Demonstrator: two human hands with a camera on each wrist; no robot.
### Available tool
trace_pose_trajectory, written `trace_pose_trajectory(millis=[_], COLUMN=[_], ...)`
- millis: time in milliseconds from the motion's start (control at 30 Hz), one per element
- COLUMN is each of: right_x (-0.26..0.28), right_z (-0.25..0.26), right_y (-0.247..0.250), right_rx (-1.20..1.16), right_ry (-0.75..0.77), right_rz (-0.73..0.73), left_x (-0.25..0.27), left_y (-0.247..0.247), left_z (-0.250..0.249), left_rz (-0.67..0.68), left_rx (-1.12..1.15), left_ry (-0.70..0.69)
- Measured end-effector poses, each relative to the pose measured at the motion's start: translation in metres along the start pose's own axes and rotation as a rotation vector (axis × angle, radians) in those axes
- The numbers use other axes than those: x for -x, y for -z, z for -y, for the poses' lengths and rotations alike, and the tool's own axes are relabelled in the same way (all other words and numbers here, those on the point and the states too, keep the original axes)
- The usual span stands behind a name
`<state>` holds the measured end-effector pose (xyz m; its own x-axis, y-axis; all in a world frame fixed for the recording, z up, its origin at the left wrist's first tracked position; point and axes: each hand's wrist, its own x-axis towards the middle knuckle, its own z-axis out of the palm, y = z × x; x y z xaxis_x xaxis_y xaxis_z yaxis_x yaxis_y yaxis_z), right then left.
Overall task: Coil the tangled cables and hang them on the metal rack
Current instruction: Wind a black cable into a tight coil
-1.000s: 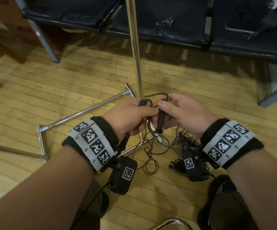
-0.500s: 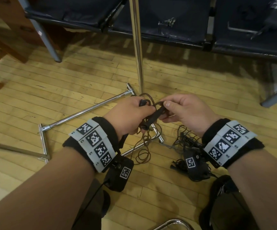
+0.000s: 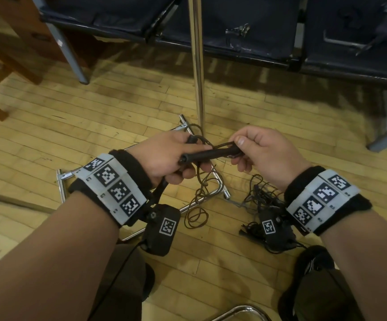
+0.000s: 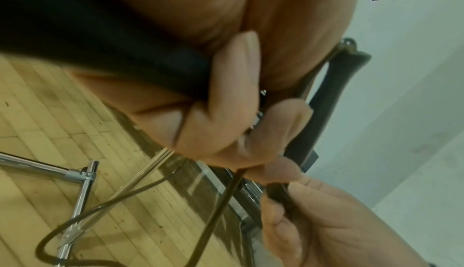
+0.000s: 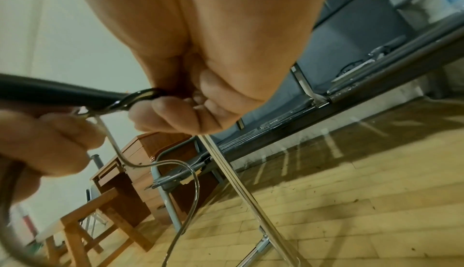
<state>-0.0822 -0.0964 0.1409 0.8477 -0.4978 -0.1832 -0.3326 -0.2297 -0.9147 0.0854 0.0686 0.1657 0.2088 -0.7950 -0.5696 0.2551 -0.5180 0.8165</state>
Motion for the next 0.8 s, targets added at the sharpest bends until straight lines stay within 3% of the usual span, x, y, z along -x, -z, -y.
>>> trace_pose_trajectory(millis=[233,467,533,633,800], right_x=[-0.004,-0.005,-0.003,0.002,0.004], right_z=[0.002,0.003,0.002,0.003,0.003], right_y=[0.008,0.01,0.012,0.007,0.0], right_rx=[-0.472,-0.547,-0.488,-0.142,0.084], right_ry=[-0.088,-0.228,-0.239,-0.134,-0.056], right_rz=[0.096,0.123,0.192,0.272,0.102], left_x=[0.001,-0.005,-0.007,-0.008,-0.013], left_y=[-0.001,-0.003,-0.006,-0.012,-0.02], left_z=[0.007,0.012,0.012,0.012,0.01], left_rz=[0.055,-0.064,-0.086,-0.056,-0.092], left_rx=[-0.267,-0.241,-0.245,-0.216,-0.248], left_ry=[-0.134,-0.172,-0.188,-0.181,-0.172])
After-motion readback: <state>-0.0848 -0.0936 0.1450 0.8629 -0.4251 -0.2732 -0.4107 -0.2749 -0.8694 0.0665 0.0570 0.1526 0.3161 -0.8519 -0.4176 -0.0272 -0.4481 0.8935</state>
